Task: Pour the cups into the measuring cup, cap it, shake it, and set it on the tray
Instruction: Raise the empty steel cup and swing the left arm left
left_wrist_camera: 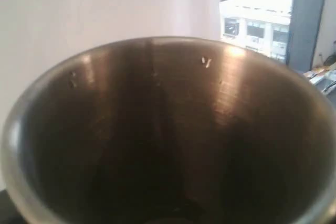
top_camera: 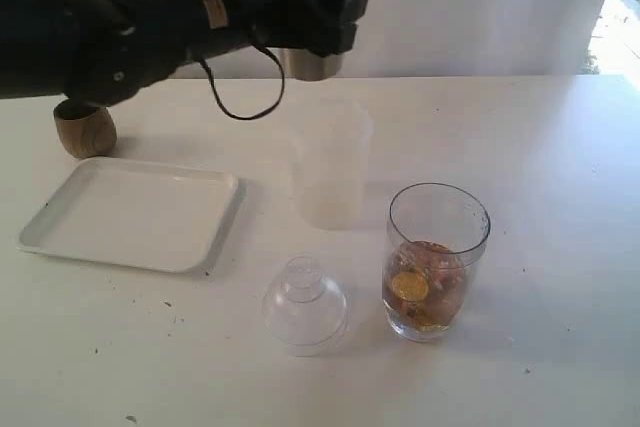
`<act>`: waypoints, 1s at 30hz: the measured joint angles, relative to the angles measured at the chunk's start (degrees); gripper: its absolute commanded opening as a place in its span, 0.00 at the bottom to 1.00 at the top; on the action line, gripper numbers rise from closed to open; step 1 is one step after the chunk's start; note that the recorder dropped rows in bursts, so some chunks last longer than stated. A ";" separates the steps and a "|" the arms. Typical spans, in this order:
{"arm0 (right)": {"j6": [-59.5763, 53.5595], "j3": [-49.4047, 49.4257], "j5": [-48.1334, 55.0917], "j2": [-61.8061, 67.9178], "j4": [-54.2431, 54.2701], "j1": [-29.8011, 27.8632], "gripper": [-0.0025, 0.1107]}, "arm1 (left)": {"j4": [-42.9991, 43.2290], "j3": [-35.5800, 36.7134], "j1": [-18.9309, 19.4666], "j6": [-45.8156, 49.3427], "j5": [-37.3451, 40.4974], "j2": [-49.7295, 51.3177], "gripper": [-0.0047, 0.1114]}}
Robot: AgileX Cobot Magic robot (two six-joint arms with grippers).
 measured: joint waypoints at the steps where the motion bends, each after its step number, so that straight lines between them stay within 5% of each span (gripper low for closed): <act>1: 0.00 0.00 0.00 0.00 0.00 0.00 0.02 | 0.00 0.62 0.83 0.00 0.91 -0.84 0.04; 10: 0.00 0.00 0.00 0.00 0.00 0.00 0.02 | -0.39 8.69 8.43 -0.86 -0.16 -8.13 0.04; 19: 0.00 0.00 0.00 0.00 0.00 0.00 0.02 | -0.48 16.85 20.58 -2.67 -2.75 -10.31 0.04; 25: 0.00 0.00 0.00 0.00 0.00 0.00 0.02 | -0.84 22.41 27.62 -3.04 -12.06 -9.92 0.04; 30: 0.00 0.00 0.00 0.00 0.00 0.00 0.02 | 2.42 20.96 28.58 -6.98 -22.11 -3.94 0.04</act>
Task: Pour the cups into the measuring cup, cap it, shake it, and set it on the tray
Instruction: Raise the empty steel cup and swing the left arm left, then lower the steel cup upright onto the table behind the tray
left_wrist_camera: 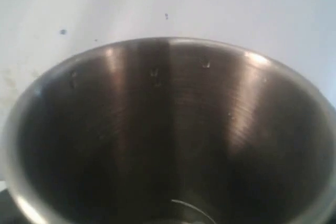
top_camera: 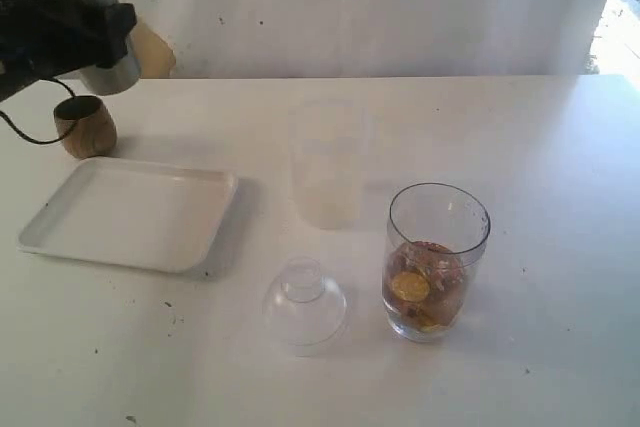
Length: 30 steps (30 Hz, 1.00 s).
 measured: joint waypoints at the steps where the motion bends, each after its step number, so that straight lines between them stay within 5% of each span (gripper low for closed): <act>1: 0.00 0.00 0.00 0.00 0.00 0.00 0.02 | 1.21 -1.11 0.00 -1.13 -0.76 1.67 0.04; 18: 0.00 0.00 0.00 0.00 0.00 0.00 0.02 | 16.84 -28.45 -1.67 -5.94 -8.99 35.79 0.04; 27: 0.00 0.00 0.00 0.00 0.00 0.00 0.02 | 20.47 -32.61 -1.67 -3.34 -12.01 42.92 0.05; 30: 0.00 0.00 0.00 0.00 0.00 0.00 0.02 | 20.77 -32.65 -1.67 -1.86 -12.42 43.70 0.22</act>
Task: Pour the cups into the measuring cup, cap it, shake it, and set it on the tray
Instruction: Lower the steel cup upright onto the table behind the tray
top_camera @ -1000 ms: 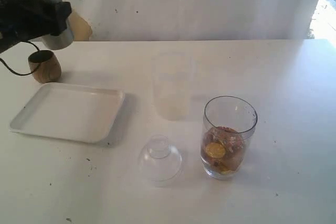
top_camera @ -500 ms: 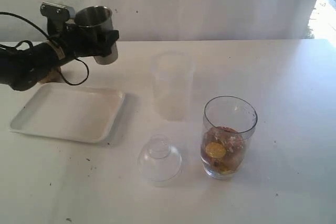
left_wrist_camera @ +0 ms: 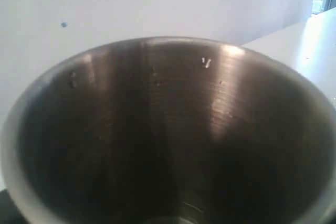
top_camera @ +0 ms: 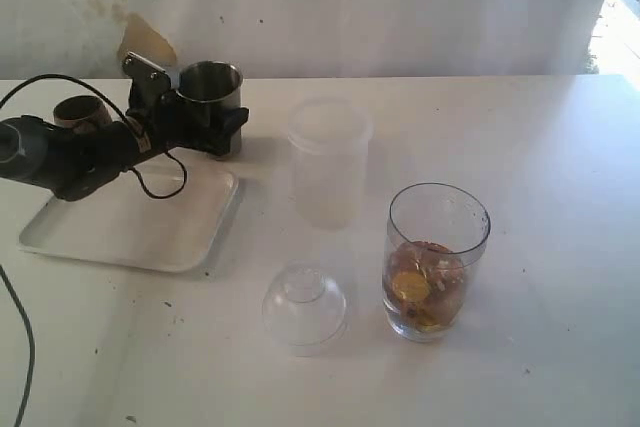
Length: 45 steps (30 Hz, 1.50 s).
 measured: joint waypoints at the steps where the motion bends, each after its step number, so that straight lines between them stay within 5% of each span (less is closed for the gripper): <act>1: 0.00 0.00 0.00 0.00 0.00 0.00 0.02 | 0.00 0.00 0.00 -0.14 -0.38 0.00 0.32; 5: 0.00 0.00 0.00 0.00 0.00 0.00 0.02 | 0.00 0.00 0.00 -1.91 -0.53 0.00 0.75; 8: 0.00 0.00 0.00 0.00 0.00 0.00 0.02 | 0.00 -0.09 0.00 -2.21 0.31 0.00 0.89; 23: 0.00 0.00 0.00 0.00 0.00 0.00 0.02 | 0.10 -0.22 0.00 -9.26 1.39 -0.79 0.91; 45: 0.00 0.00 0.00 0.00 0.00 0.00 0.02 | 12.89 2.85 0.00 -19.83 9.47 -5.90 0.91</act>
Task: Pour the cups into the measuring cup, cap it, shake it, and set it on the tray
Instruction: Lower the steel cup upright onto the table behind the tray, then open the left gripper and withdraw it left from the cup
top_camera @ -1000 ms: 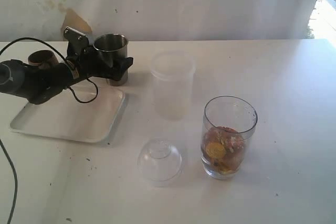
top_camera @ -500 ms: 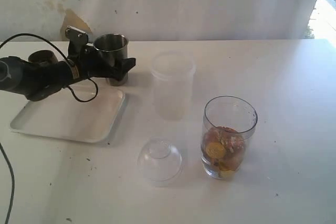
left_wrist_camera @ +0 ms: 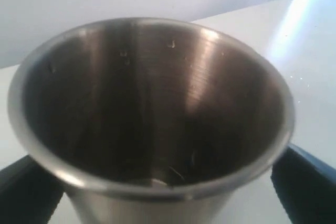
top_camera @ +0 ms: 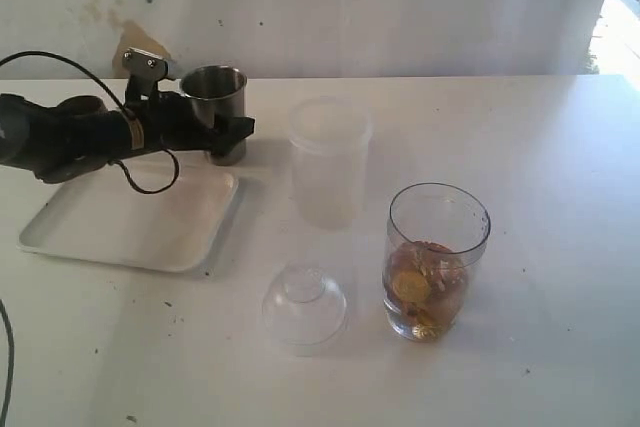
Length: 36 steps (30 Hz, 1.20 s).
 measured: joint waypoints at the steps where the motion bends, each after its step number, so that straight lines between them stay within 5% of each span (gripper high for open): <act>1: 0.00 0.00 0.00 0.00 0.00 0.00 0.02 | -0.06 0.51 0.00 0.17 0.26 -0.22 0.91; 18: 0.00 0.00 0.00 0.00 0.00 0.00 0.02 | -0.52 8.48 0.00 1.06 6.53 -10.23 0.86; 32: 0.00 0.00 0.00 0.00 0.00 0.00 0.02 | 0.86 24.41 0.00 0.68 16.03 -30.48 0.04; 36: 0.00 0.00 0.00 0.00 0.00 0.00 0.02 | 5.67 28.94 0.00 -4.15 16.03 -39.48 0.04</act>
